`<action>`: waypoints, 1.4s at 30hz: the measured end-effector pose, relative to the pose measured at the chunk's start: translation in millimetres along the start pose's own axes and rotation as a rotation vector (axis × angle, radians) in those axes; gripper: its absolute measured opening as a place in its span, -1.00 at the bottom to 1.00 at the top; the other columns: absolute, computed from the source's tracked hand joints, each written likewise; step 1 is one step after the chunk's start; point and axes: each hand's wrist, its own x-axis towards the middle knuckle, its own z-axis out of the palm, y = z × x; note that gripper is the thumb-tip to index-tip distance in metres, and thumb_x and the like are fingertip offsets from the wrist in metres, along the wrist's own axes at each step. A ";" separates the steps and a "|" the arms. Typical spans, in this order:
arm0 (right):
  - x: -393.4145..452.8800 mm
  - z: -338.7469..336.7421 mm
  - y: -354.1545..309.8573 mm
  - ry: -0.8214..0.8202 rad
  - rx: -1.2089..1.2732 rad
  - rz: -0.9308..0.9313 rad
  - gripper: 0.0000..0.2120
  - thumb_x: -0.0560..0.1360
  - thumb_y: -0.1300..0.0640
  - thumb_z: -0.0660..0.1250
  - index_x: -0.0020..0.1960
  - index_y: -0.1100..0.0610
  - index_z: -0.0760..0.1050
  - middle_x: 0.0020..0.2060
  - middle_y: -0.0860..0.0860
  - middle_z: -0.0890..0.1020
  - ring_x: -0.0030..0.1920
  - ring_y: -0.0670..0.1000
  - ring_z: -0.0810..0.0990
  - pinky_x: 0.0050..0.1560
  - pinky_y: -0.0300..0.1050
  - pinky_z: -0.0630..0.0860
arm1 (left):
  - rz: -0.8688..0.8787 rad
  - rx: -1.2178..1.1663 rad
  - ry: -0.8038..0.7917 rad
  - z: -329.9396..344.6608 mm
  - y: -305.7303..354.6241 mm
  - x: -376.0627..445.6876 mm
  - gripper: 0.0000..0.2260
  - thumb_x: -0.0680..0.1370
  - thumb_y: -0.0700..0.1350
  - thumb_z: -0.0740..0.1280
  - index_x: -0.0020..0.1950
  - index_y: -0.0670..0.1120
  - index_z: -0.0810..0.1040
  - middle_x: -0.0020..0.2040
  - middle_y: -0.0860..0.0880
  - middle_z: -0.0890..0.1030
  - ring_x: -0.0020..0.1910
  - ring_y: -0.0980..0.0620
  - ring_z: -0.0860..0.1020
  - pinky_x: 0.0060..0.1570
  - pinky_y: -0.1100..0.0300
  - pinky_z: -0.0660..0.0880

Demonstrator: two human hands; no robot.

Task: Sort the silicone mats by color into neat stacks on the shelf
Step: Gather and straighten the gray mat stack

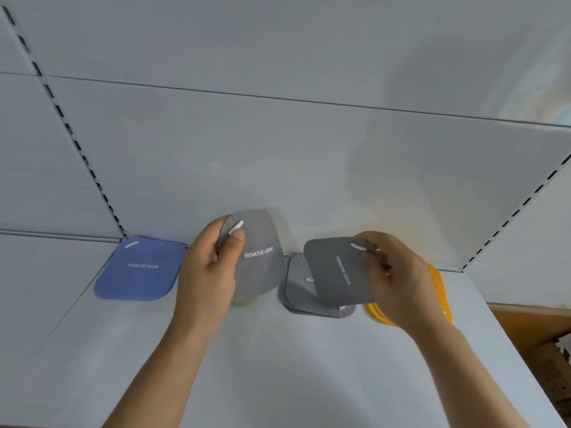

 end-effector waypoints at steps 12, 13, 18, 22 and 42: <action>4.1 -21.8 -70.7 -0.239 -0.043 -0.311 -0.70 0.60 0.20 0.28 0.24 -0.08 0.58 0.00 -0.21 0.70 -0.06 -0.16 0.61 -0.10 -0.34 0.48 | -0.276 -0.145 -0.466 32.3 8.4 -15.8 -0.78 0.72 -0.15 0.21 0.19 -0.07 0.66 0.09 -0.12 0.72 0.04 0.01 0.64 0.00 0.17 0.57; 3.6 -18.1 -69.4 -0.218 -0.050 -0.314 -0.74 0.59 0.19 0.29 0.21 -0.05 0.59 -0.01 -0.19 0.70 -0.06 -0.14 0.62 -0.09 -0.32 0.50 | -0.286 -0.156 -0.479 33.7 6.9 -18.5 -0.76 0.72 -0.14 0.21 0.19 -0.05 0.68 0.12 -0.14 0.72 0.08 -0.01 0.64 0.07 0.14 0.56; 0.3 -5.9 -63.1 -0.119 0.012 -0.385 -0.84 0.58 0.28 0.40 0.09 0.09 0.69 0.01 -0.07 0.65 -0.03 -0.12 0.63 -0.04 -0.27 0.54 | -0.360 -0.308 -0.472 31.9 -2.7 -25.6 -0.74 0.65 0.03 0.30 0.21 -0.04 0.69 0.25 -0.21 0.67 0.30 -0.14 0.60 0.41 -0.14 0.42; -3.6 10.1 -60.1 -0.021 0.036 -0.344 -0.85 0.56 0.26 0.44 0.09 0.10 0.71 -0.01 -0.05 0.64 -0.06 -0.10 0.64 -0.09 -0.17 0.58 | -0.258 -0.211 -0.518 30.7 -1.5 -32.5 -0.66 0.67 0.15 0.22 0.29 0.06 0.65 0.30 -0.02 0.67 0.40 -0.03 0.56 0.47 -0.13 0.40; 8.5 28.6 25.9 -0.588 -0.634 0.157 -0.46 0.46 -0.36 0.23 0.24 -0.02 0.54 0.13 -0.06 0.67 0.27 0.09 0.51 0.25 0.04 0.51 | -0.070 0.090 -0.140 -15.7 -21.3 -15.9 -0.77 0.58 0.21 0.28 0.11 0.16 0.63 0.16 0.04 0.66 0.15 0.13 0.63 0.18 0.07 0.53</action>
